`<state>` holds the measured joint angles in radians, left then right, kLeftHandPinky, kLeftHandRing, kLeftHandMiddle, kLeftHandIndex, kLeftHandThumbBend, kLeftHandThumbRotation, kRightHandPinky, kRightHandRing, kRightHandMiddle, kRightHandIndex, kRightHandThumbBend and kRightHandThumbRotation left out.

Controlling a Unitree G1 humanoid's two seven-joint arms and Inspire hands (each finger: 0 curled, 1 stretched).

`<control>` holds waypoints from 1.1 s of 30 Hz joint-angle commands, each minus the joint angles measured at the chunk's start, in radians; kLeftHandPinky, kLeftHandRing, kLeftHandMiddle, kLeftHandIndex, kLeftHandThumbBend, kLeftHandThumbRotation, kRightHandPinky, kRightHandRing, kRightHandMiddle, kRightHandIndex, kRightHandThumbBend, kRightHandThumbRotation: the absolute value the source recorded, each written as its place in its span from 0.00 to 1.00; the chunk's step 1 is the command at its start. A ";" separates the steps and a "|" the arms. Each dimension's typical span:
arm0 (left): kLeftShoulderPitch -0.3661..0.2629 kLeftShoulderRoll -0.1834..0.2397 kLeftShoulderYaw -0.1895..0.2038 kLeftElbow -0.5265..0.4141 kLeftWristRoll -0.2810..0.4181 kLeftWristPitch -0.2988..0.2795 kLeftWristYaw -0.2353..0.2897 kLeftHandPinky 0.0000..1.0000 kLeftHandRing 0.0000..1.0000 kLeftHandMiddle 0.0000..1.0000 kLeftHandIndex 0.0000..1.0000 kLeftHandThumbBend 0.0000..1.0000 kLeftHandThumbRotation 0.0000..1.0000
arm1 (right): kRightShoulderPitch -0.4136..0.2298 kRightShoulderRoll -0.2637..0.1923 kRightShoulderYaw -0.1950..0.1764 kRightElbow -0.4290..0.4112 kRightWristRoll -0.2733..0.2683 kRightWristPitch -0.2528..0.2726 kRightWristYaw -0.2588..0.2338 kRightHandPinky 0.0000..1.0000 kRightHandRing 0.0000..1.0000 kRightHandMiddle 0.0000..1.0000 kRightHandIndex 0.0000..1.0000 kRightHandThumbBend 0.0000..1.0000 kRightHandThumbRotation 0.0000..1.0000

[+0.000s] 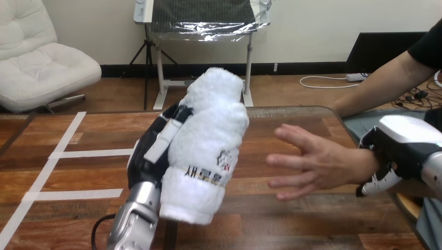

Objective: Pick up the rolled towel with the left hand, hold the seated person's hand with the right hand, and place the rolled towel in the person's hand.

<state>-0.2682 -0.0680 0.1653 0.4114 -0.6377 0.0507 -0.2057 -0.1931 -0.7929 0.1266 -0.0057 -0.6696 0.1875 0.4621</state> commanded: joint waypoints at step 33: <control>-0.315 -0.183 0.018 0.278 0.065 -0.105 0.004 0.22 0.32 0.41 0.48 0.65 0.00 | 0.003 -0.006 -0.083 -0.231 0.012 0.071 0.025 0.38 0.46 0.52 0.50 0.80 0.00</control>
<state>-0.4763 -0.1575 0.1700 0.6645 -0.5765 -0.0054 -0.1944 -0.1654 -0.7928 0.0791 -0.1820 -0.6649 0.2540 0.4907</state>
